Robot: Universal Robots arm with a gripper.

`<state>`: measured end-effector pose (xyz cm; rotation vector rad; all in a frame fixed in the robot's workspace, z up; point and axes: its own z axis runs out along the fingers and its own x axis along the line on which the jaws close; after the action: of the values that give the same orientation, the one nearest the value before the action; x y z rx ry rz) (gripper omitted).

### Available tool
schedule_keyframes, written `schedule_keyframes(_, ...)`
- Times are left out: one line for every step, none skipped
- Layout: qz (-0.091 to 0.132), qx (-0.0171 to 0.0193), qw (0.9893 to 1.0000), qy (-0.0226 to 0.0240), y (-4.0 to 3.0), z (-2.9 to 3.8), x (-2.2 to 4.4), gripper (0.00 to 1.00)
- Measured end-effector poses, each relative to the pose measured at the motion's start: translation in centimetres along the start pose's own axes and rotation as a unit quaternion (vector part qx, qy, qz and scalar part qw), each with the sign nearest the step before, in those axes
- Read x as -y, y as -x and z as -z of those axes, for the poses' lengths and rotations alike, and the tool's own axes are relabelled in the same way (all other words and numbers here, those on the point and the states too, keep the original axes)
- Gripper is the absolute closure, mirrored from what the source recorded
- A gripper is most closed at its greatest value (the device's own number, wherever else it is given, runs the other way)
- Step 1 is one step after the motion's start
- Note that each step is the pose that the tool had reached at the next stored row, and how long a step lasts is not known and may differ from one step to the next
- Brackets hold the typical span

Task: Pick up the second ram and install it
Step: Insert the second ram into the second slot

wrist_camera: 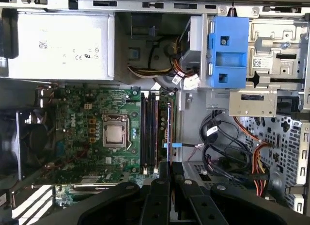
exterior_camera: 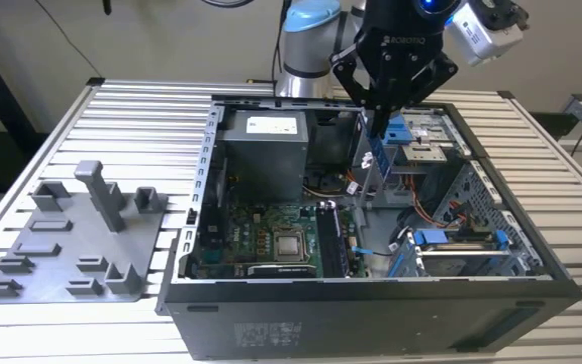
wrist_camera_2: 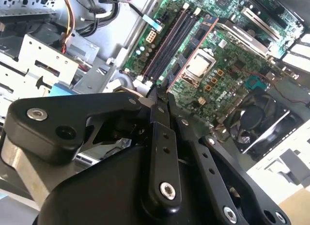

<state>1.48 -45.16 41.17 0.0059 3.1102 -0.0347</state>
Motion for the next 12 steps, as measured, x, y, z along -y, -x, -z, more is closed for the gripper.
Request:
schedule_keyframes(0.0, 0.0, 1.0, 0.0, 0.0, -0.02, 0.0, 0.86)
schedule_keyframes(0.0, 0.0, 1.0, 0.0, 0.0, -0.06, -0.01, 0.86)
schedule_keyframes(0.0, 0.0, 1.0, 0.0, -0.01, -0.09, 0.0, 0.86)
schedule_keyframes(0.0, 0.0, 1.0, 0.0, -0.04, -0.15, 0.0, 0.86)
schedule_keyframes(0.0, 0.0002, 1.0, 0.0, -0.08, -0.22, 0.0, 0.86)
schedule_keyframes(0.0, 0.0003, 1.0, 0.0, -0.12, -0.3, -0.01, 0.86)
schedule_keyframes(0.0, 0.0005, 1.0, 0.0, -0.15, -0.38, -0.01, 0.86)
schedule_keyframes(0.0, 0.0005, 1.0, -0.0001, -0.18, -0.47, -0.01, 0.86)
schedule_keyframes(0.0, 0.0006, 1.0, 0.0, -0.21, -0.57, -0.01, 0.86)
schedule_keyframes(0.0, 0.0008, 1.0, 0.0, -0.26, -0.67, -0.01, 0.86)
schedule_keyframes(0.0, 0.0011, 1.0, 0.0, -0.32, -0.76, -0.01, 0.86)
schedule_keyframes(0.0, 0.0013, 1.0, -0.0001, -0.38, -0.85, -0.02, 0.86)
